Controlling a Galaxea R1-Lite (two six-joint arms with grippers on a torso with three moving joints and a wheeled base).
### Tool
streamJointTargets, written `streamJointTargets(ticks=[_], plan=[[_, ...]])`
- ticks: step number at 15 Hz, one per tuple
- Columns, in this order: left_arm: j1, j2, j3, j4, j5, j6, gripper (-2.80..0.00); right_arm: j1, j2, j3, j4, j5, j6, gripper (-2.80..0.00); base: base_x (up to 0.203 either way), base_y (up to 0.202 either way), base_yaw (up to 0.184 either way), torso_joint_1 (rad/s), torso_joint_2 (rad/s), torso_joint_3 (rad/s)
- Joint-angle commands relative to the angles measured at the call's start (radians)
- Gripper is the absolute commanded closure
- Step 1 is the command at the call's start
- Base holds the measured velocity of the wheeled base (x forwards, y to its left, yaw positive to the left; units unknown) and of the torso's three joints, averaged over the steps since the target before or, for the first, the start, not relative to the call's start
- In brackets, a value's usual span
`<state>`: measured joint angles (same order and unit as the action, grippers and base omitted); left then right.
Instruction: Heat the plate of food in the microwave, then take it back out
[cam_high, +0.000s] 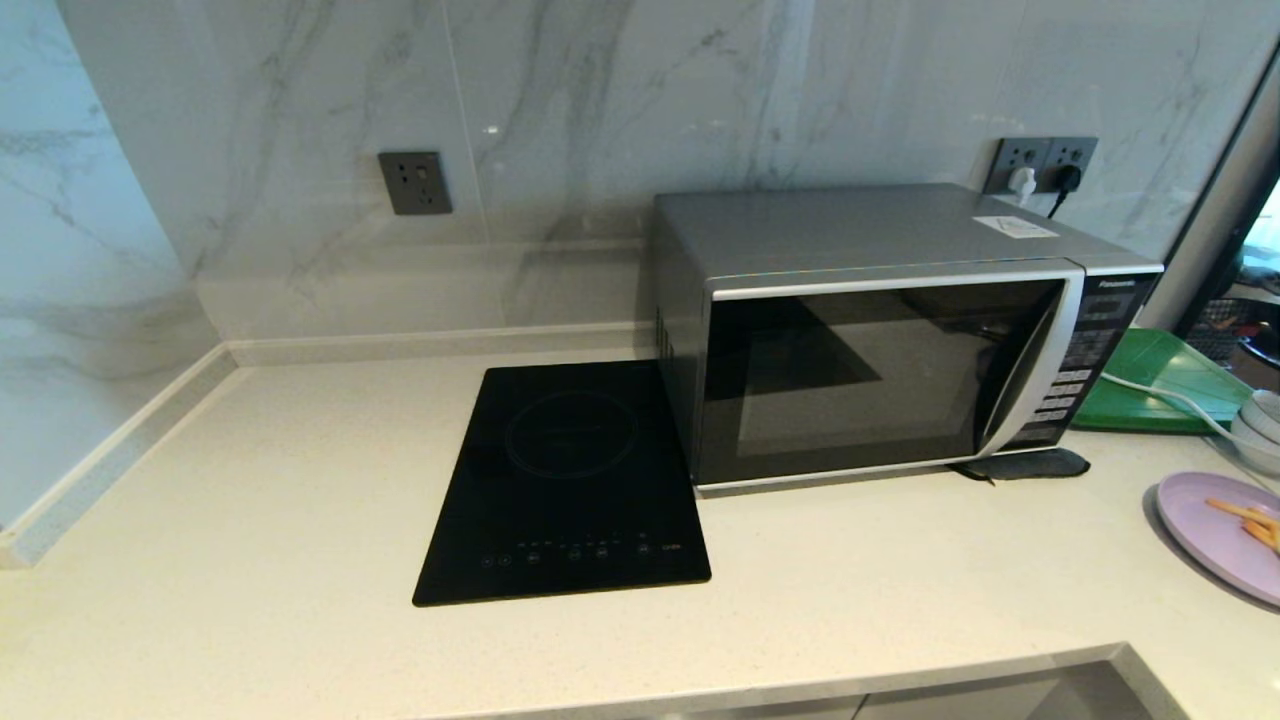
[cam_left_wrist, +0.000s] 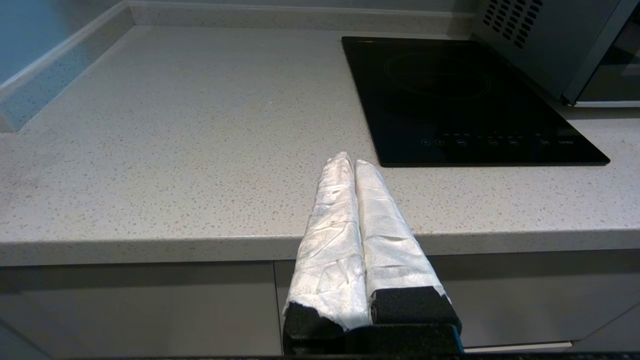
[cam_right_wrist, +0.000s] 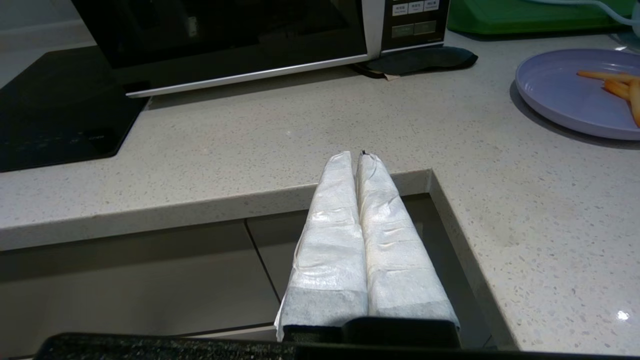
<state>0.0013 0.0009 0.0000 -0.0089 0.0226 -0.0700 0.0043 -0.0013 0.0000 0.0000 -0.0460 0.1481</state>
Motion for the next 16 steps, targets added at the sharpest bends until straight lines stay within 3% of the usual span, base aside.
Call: streamJointTargets(ticks=[1,16], plan=[[0.0,0.001,0.0,0.0,0.0,-0.001,0.0,0.0,0.001,0.002,0.0,0.0,0.001,0.0,0.0,0.0,0.0,0.0,0.0,0.0],[0.0,0.001,0.0,0.0,0.0,-0.001,0.0,0.0,0.001,0.002,0.0,0.0,0.001,0.0,0.0,0.0,0.0,0.0,0.0,0.0]])
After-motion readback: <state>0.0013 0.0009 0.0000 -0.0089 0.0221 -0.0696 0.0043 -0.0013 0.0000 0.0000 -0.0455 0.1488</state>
